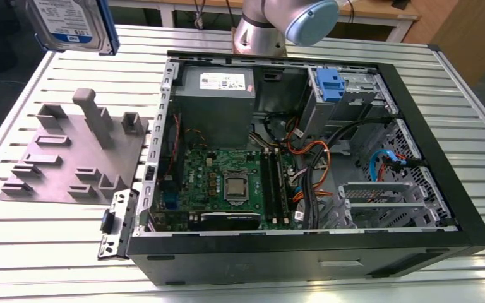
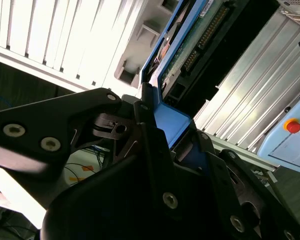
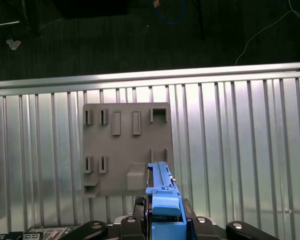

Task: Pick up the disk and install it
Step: 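Pick up the disk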

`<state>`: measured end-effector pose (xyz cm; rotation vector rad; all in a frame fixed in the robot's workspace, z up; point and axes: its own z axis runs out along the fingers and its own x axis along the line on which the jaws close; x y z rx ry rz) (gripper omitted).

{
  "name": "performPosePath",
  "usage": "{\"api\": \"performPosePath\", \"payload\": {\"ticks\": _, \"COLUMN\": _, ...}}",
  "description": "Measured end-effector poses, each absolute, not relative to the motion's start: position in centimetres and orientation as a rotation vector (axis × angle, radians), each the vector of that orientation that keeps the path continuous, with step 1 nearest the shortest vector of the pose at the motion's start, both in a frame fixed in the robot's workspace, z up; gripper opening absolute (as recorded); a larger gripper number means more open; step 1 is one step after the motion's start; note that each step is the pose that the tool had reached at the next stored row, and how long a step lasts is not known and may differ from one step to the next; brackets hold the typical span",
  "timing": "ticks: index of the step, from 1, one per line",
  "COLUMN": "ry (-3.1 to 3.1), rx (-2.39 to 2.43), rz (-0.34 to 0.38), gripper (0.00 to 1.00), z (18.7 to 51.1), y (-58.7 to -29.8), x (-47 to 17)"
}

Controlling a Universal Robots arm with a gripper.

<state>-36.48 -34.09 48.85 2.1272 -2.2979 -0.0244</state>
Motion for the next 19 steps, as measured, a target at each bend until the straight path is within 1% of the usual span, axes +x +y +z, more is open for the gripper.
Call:
{"api": "performPosePath", "payload": {"ticks": 11, "ry": -2.295, "rx": 2.123, "rz": -0.017, "gripper": 0.36, "z": 48.8, "y": -35.1, "x": -36.4}}
{"api": "performPosePath", "payload": {"ticks": 19, "ry": -2.295, "rx": 2.123, "rz": -0.016, "gripper": 0.36, "z": 48.9, "y": -35.1, "x": -36.1}}
